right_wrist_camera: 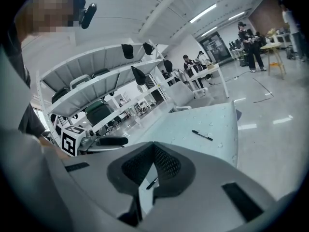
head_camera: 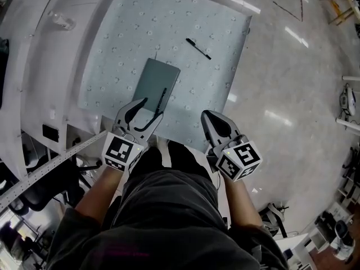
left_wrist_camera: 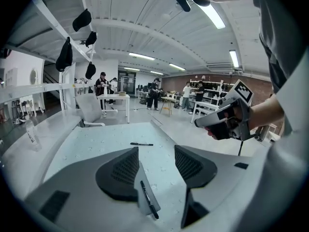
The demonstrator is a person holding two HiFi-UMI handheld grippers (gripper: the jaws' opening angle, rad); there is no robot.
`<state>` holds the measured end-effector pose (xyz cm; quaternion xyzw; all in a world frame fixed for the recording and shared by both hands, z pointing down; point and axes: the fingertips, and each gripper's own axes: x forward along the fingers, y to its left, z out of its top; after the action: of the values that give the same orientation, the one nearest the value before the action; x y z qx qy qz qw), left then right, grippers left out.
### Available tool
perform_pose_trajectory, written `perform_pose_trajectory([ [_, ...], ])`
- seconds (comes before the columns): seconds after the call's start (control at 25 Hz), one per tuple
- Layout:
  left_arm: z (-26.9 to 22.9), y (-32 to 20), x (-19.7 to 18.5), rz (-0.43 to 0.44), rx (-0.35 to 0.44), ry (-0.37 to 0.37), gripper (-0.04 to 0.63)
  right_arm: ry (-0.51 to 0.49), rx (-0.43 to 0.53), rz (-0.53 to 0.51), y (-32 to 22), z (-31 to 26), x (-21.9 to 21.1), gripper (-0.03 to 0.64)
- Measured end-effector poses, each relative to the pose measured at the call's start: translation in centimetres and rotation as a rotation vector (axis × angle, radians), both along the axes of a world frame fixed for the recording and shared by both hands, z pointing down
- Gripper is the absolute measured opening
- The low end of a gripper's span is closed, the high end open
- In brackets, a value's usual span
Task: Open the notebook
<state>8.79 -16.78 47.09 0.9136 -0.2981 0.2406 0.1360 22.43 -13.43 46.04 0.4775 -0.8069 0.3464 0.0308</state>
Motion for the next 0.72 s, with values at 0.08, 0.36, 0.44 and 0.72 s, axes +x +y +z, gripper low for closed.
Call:
perform_pose_trajectory([
  [0.08, 1.2, 0.0, 0.3, 0.005, -0.007, -0.021, 0.230, -0.001, -0.012, 0.001, 0.2, 0.6, 0.2, 0.003],
  [0.36, 6.7, -0.6, 1.2, 0.023, -0.042, -0.111, 0.230, -0.002, -0.074, 0.037, 1.1, 3.6, 1.2, 0.003],
  [0.44, 8.3, -0.8, 1.4, 0.028, -0.056, -0.133, 0.230, -0.001, -0.092, 0.053, 1.4, 4.4, 1.4, 0.003],
  [0.72, 13.1, -1.1, 1.9, 0.041, -0.089, -0.200, 0.230, -0.006, -0.149, 0.095, 2.4, 7.1, 1.5, 0.003],
])
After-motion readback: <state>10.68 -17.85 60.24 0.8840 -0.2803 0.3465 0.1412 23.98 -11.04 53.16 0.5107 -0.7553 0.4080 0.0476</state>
